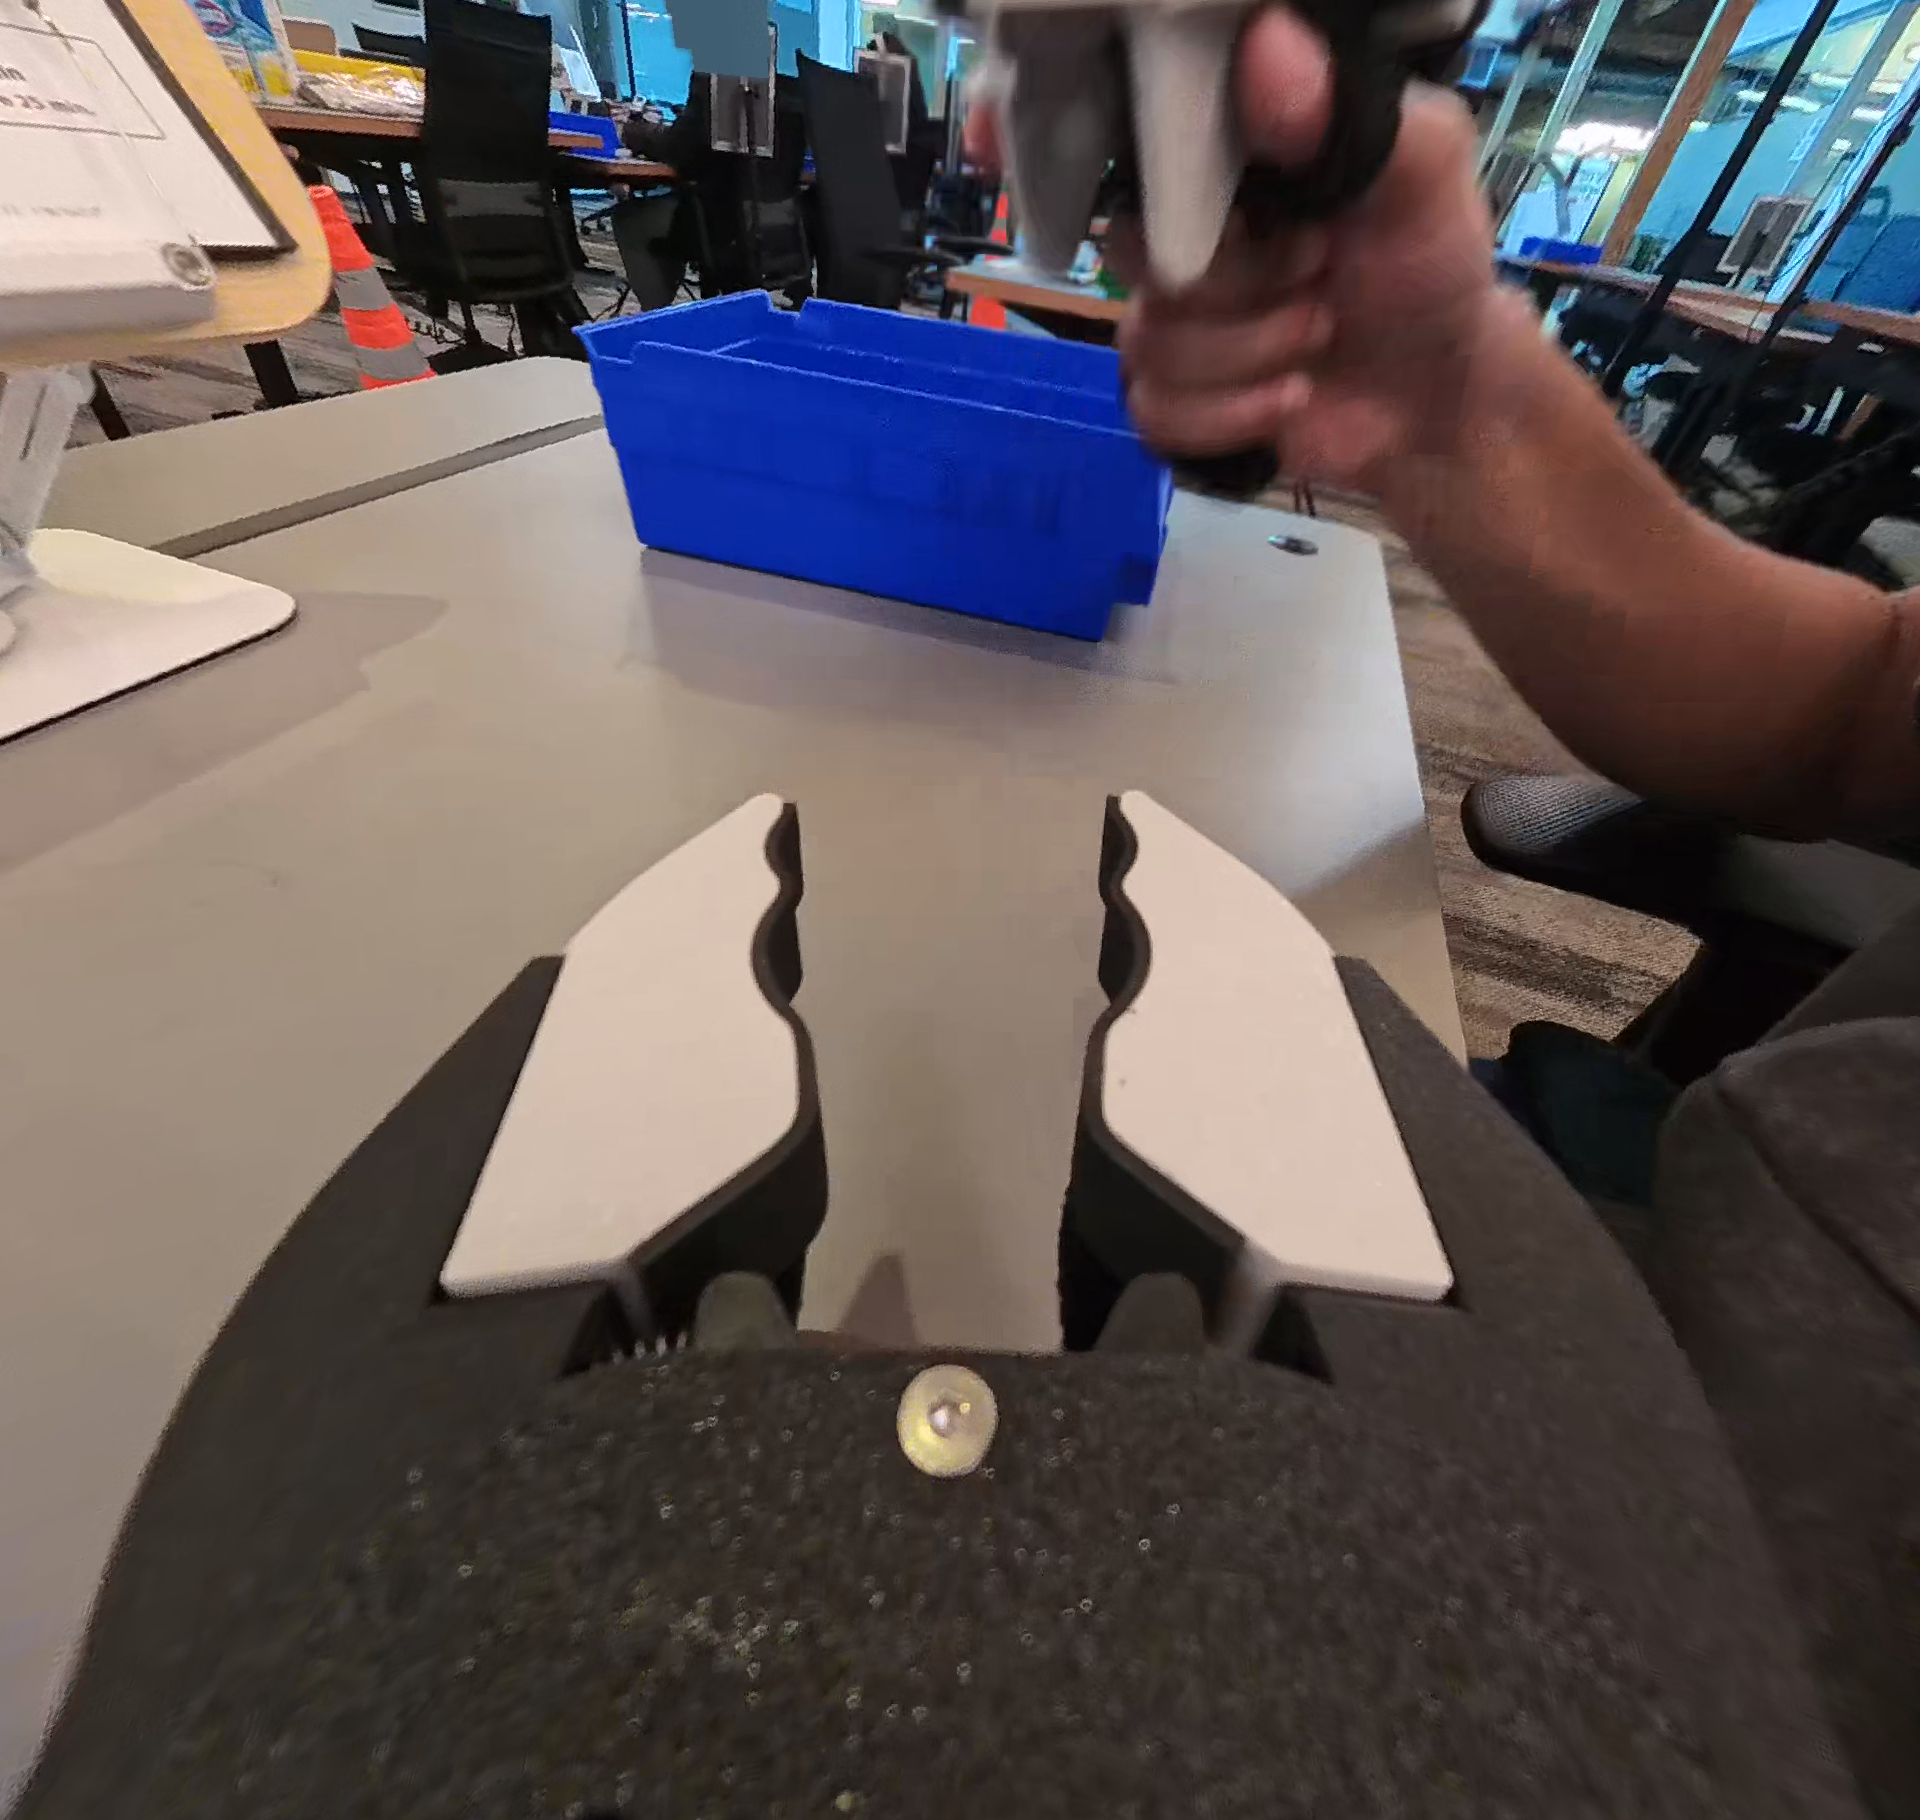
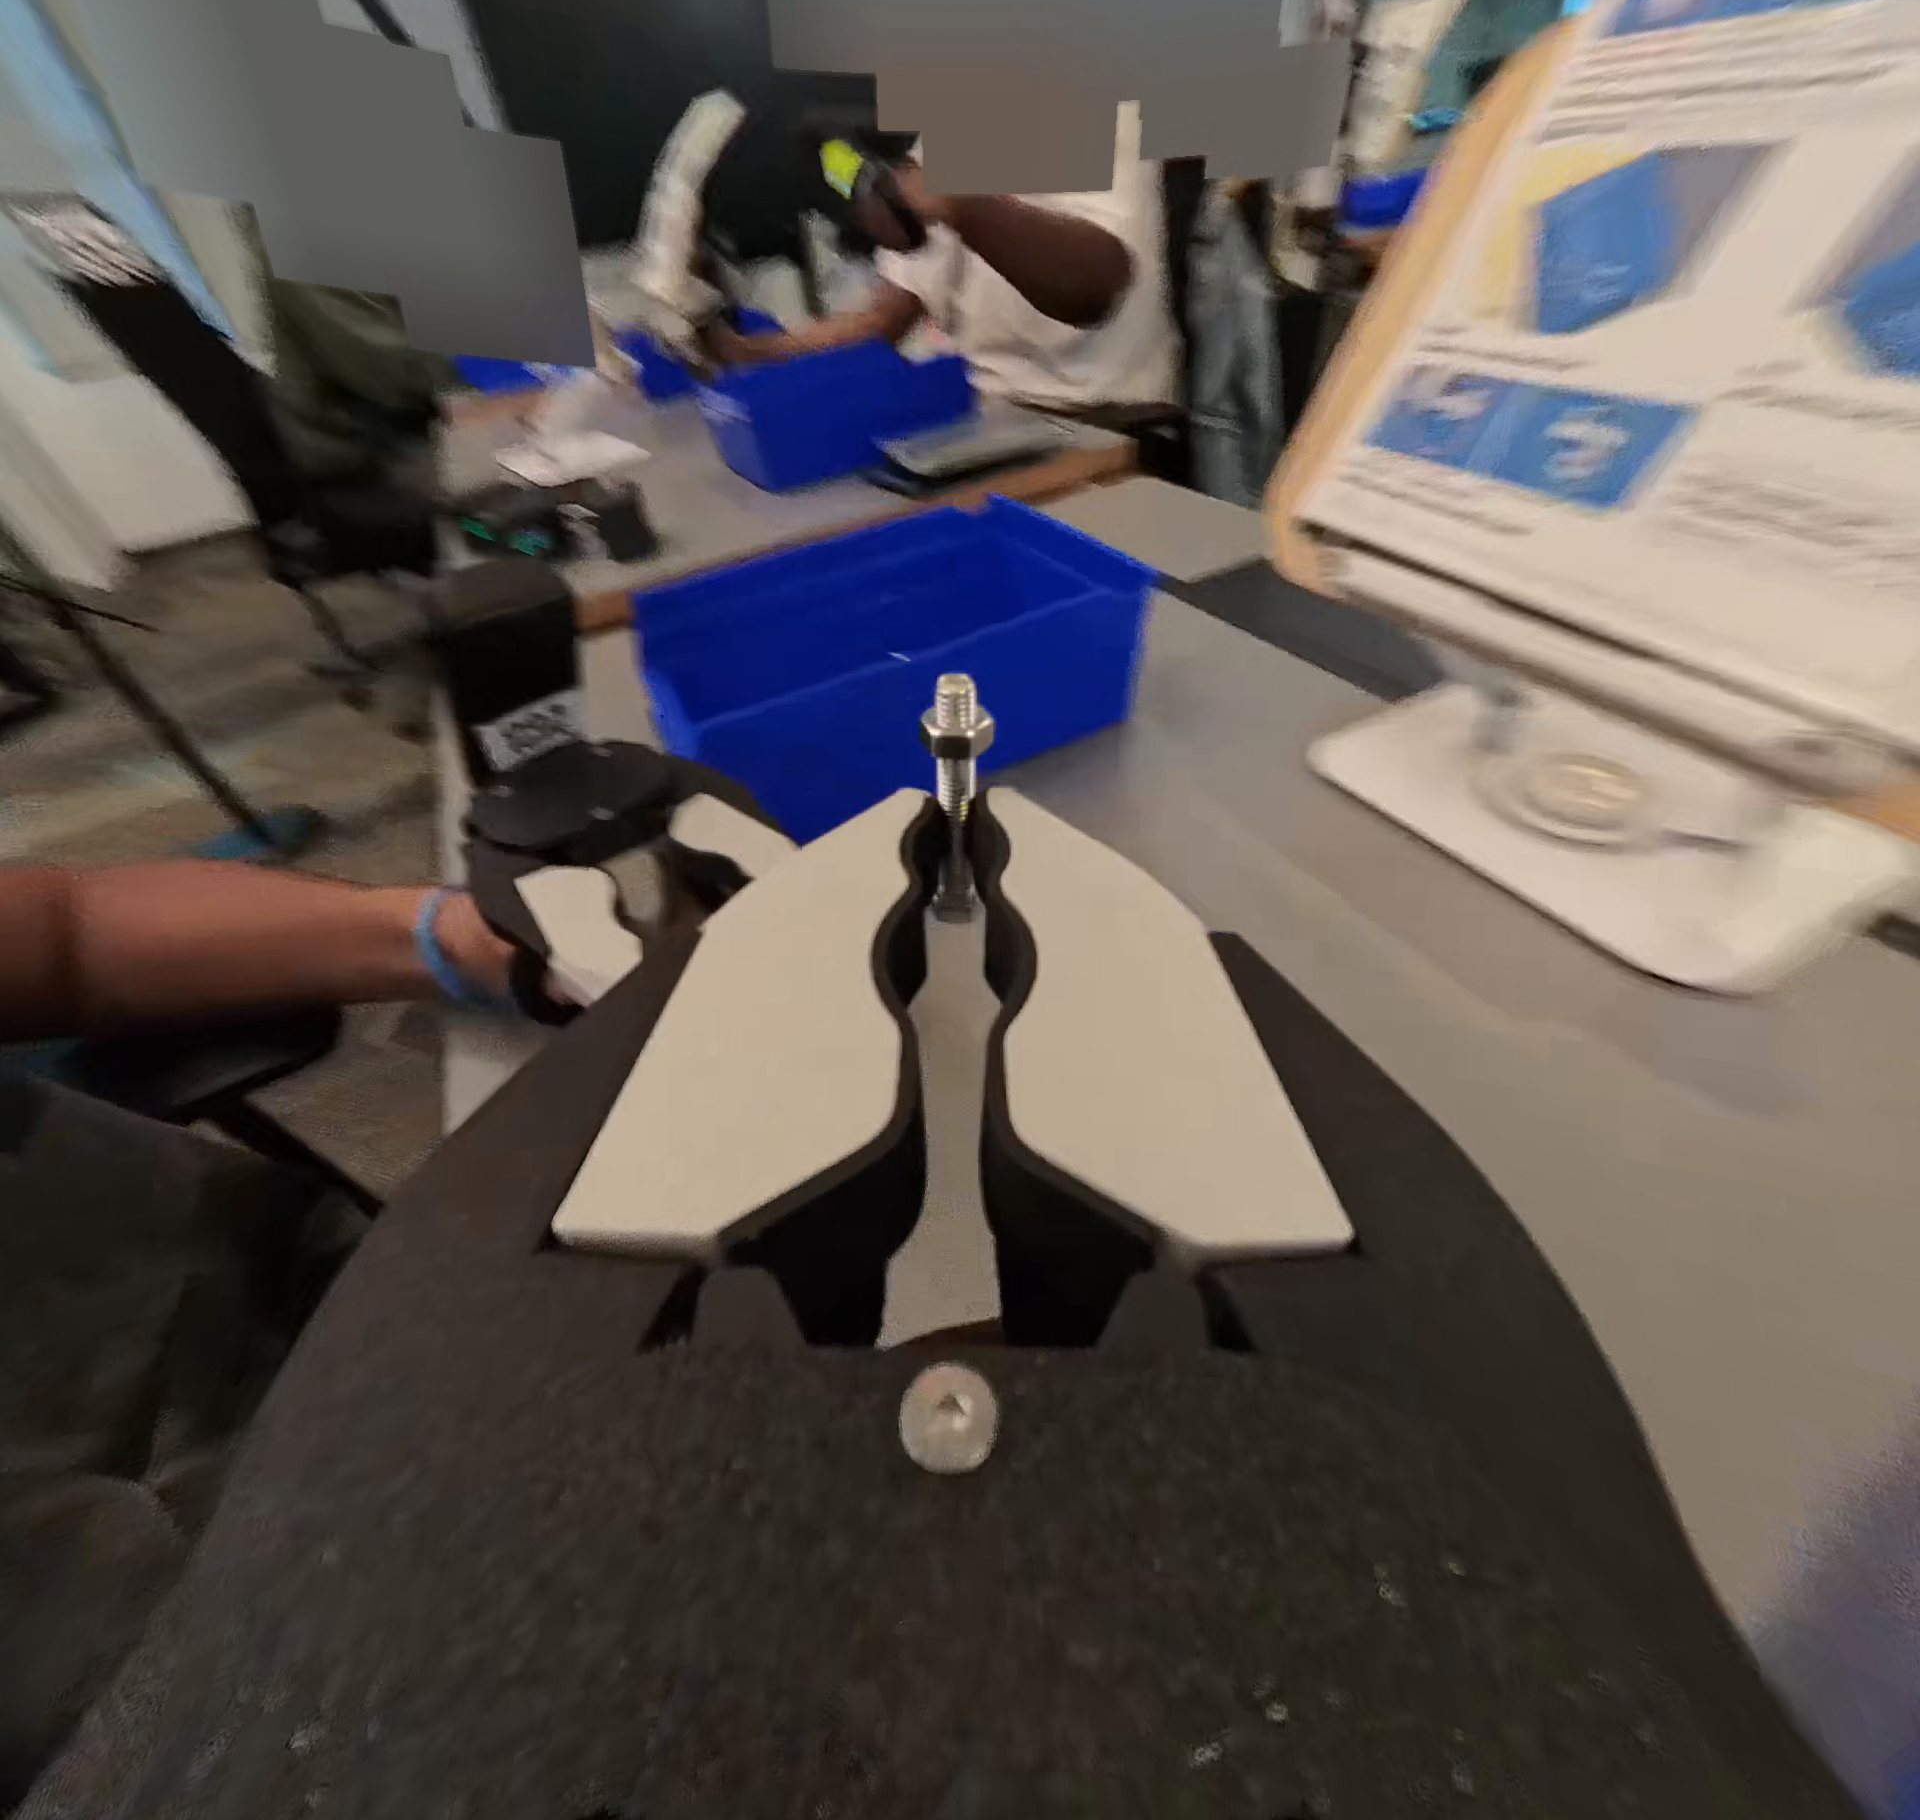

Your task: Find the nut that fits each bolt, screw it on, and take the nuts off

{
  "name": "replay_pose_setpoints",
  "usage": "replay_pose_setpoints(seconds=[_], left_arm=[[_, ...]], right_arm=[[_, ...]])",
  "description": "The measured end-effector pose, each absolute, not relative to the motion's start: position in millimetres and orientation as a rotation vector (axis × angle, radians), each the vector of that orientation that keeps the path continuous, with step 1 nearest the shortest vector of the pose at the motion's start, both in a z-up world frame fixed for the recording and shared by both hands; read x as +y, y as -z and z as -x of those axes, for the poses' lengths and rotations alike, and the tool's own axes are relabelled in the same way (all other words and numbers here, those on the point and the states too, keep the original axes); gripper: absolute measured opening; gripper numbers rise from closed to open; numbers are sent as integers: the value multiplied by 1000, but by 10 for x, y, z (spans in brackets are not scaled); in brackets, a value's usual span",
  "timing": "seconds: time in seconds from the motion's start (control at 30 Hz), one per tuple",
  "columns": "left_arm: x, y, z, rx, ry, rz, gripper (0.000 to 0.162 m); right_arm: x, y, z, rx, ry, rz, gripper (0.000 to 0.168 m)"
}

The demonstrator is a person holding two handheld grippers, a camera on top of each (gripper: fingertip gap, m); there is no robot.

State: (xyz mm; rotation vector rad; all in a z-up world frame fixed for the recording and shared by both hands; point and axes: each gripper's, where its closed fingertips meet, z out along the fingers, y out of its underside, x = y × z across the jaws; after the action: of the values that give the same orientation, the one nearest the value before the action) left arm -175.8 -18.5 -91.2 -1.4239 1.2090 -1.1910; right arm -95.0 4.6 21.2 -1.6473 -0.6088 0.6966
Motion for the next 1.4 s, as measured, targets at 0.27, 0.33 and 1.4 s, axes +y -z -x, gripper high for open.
replay_pose_setpoints(seconds=[0.27,0.33,1.4], left_arm=[[-17,748,1864,1045,1393,1456,54],[18,741,1892,1019,1429,1470,54],[-10,964,1824,1118,1262,1522,53]], right_arm=[[-5,147,-1158,-391,-280,2319,6],[-42,615,-1464,-403,-246,2535,6],[-104,668,1150,-521,-742,1622,34]])
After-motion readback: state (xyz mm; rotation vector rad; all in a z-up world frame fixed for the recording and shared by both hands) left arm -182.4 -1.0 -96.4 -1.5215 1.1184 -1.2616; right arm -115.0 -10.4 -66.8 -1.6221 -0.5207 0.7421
